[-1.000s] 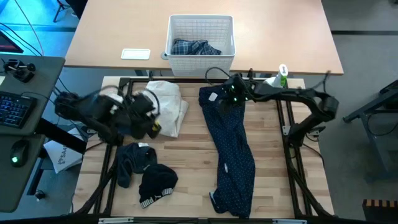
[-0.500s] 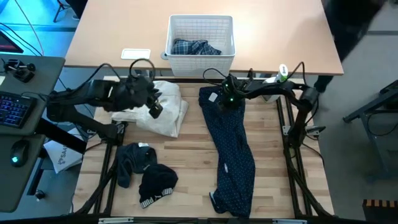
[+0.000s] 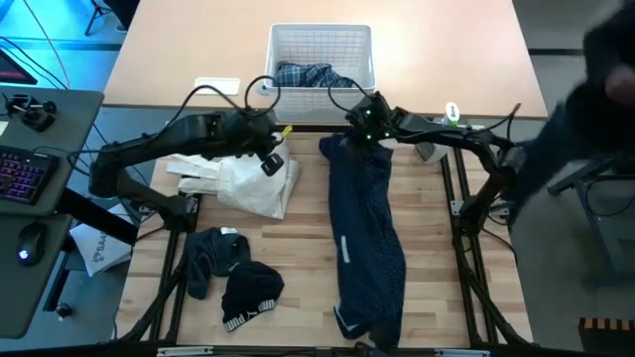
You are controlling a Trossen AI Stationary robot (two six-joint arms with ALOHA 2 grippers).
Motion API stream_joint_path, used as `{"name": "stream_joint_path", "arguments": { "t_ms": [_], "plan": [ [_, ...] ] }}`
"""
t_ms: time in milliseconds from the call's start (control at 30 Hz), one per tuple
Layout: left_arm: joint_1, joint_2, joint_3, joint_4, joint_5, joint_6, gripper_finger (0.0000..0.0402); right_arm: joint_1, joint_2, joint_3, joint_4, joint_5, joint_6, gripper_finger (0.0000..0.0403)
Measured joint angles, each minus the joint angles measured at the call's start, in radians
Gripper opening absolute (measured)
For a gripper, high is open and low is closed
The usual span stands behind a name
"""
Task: Fold laundry
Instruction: Fold the navy blue polo shirt
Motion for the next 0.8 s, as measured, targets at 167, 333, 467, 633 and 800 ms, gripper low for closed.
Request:
{"name": "stream_joint_path", "arguments": {
  "t_ms": [167, 333, 467, 633, 800],
  "plan": [
    [0.032, 0.042, 0.0, 0.016, 0.06, 0.024, 0.0041, 0.0, 0.051, -0.011, 0.003, 0.178, -0.079, 0.0027],
    [0.034, 0.064, 0.0, 0.06, 0.086, 0.021, 0.0041, -0.003, 0.102, -0.011, 0.016, 0.23, -0.145, 0.0067],
    [0.034, 0.07, 0.0, 0.107, 0.103, 0.015, 0.0041, -0.026, 0.091, 0.014, -0.048, 0.247, -0.127, 0.0125],
    [0.034, 0.068, 0.0, 0.118, 0.122, -0.002, 0.0041, -0.073, 0.018, 0.128, -0.264, 0.228, -0.107, 0.0178],
    [0.032, 0.068, 0.0, 0.119, 0.147, -0.003, 0.0041, -0.105, 0.009, 0.136, -0.46, 0.104, 0.008, 0.0188]
  ]
}}
